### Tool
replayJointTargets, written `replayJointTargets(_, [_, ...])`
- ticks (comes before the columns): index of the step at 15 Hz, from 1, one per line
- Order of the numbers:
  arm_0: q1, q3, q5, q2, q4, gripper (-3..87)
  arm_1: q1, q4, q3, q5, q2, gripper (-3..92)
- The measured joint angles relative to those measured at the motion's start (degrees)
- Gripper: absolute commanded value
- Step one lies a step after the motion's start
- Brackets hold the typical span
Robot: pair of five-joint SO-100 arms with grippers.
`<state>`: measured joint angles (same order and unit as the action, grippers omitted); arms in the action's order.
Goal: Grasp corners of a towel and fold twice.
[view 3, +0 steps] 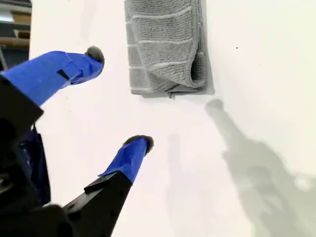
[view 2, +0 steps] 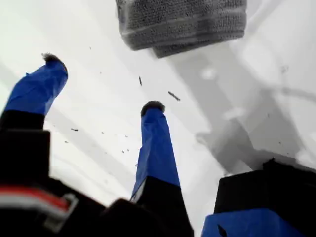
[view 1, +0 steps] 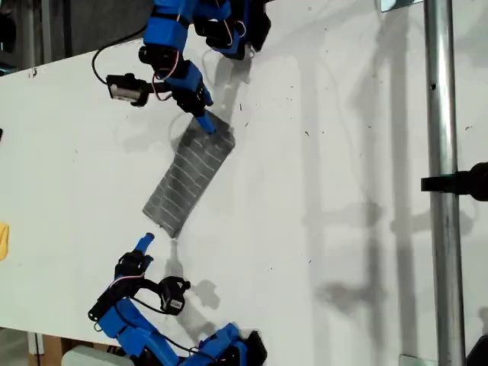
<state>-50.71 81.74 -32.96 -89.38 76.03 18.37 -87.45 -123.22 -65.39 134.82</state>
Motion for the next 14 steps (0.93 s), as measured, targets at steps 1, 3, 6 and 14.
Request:
replayJointTargets(1, [1.23, 5.71, -0.44, -6.68, -0.70, 21.3, 0.53, -2.99, -2.81, -1.67, 8.61, 31.3])
replayJointTargets(3, [7.12, 21.36, -3.08, -24.08, -4.57, 17.8, -3.43, -5.80, -9.40, -9.58, 23.82, 35.9])
replayJointTargets(6, [21.88, 49.31, -13.18, -57.22, -10.81, 6.8, -12.13, -6.86, -21.53, -26.10, 42.19, 42.4])
replayJointTargets(14, [36.47, 95.98, -26.89, -109.42, -12.48, -2.4, -14.50, -6.24, -22.06, -38.41, 27.33, 44.9])
